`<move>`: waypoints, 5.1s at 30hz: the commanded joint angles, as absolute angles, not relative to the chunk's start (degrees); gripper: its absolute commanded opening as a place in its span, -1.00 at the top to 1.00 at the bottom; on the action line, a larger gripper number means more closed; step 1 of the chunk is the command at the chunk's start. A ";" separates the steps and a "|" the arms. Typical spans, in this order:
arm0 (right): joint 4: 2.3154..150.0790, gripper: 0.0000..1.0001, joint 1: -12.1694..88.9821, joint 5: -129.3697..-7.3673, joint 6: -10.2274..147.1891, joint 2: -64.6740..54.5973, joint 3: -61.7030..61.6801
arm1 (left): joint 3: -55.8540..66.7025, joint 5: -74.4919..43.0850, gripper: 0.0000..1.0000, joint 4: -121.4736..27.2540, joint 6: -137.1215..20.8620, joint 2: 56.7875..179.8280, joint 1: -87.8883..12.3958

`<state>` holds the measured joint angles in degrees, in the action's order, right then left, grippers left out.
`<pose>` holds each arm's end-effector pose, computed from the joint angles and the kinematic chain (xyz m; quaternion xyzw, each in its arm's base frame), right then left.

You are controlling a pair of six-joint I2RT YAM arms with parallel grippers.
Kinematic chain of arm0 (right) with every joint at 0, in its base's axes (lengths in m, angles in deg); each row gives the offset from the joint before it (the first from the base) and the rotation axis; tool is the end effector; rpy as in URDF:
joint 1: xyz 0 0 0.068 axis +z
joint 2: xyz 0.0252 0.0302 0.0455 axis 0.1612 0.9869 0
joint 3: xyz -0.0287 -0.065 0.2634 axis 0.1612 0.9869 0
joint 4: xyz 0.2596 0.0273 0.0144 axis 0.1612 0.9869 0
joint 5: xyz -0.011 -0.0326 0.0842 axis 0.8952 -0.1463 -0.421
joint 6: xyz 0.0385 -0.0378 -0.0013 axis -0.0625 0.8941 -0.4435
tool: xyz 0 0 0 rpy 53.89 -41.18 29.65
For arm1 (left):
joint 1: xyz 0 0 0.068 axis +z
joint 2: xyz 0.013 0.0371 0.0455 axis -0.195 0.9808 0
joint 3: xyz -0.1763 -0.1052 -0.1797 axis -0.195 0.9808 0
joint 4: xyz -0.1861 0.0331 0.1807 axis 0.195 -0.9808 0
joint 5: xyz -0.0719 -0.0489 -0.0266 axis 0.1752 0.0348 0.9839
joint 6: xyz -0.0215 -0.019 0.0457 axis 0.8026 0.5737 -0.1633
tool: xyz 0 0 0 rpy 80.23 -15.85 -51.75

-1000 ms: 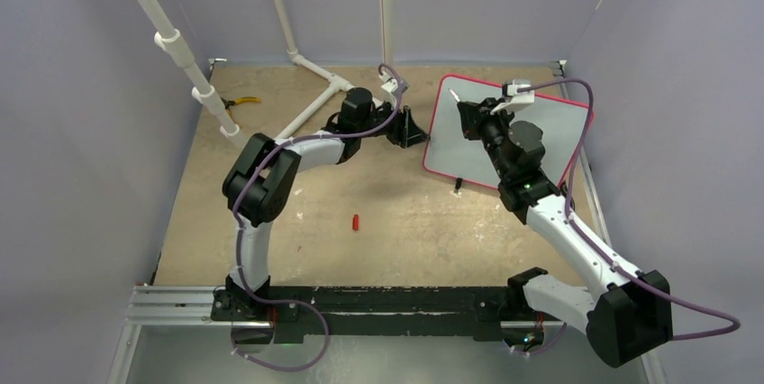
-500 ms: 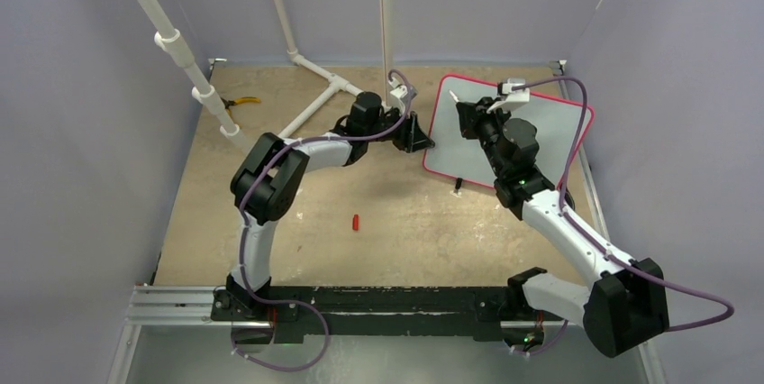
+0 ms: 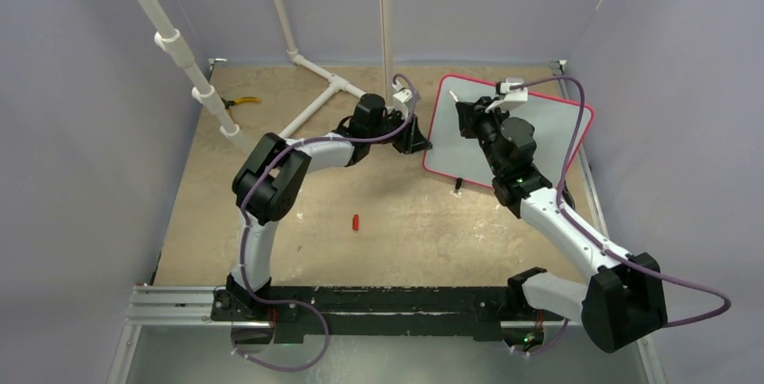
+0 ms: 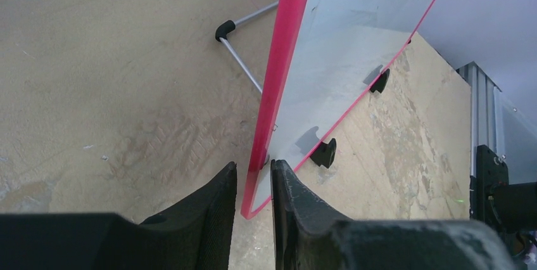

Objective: Write a sentence on the whiteboard

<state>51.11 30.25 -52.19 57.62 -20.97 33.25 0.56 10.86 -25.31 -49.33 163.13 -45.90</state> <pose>0.2516 0.0907 0.3168 0.0333 0.6958 0.1879 0.6924 0.3751 -0.2842 0.1834 0.2685 0.7507 -0.4716 0.3769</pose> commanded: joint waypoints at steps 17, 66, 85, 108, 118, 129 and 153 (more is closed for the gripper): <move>52.32 1.00 30.11 -47.96 57.83 -21.41 33.48 | -1.34 9.45 0.94 -26.52 -53.61 163.36 -46.33; 52.85 1.00 30.11 -48.75 58.06 -21.44 30.38 | 2.61 3.83 1.00 -26.98 -60.54 158.09 -48.48; 55.77 1.00 30.11 -44.78 54.67 -21.70 34.12 | 2.98 3.25 1.00 -26.87 -60.92 157.53 -48.63; 54.28 1.00 30.10 -44.27 55.59 -25.78 33.03 | 3.06 3.45 1.00 -26.69 -60.83 157.42 -48.69; 53.19 1.00 30.11 -42.67 55.82 -23.90 32.29 | 3.24 3.48 1.00 -26.62 -60.90 157.44 -48.78; 52.79 1.00 30.11 -40.28 55.85 -24.12 32.73 | 3.28 3.46 1.00 -26.54 -60.92 157.64 -48.82; 52.93 1.00 30.10 -46.28 57.89 -20.80 33.76 | 3.23 3.54 1.00 -26.36 -60.79 157.51 -48.90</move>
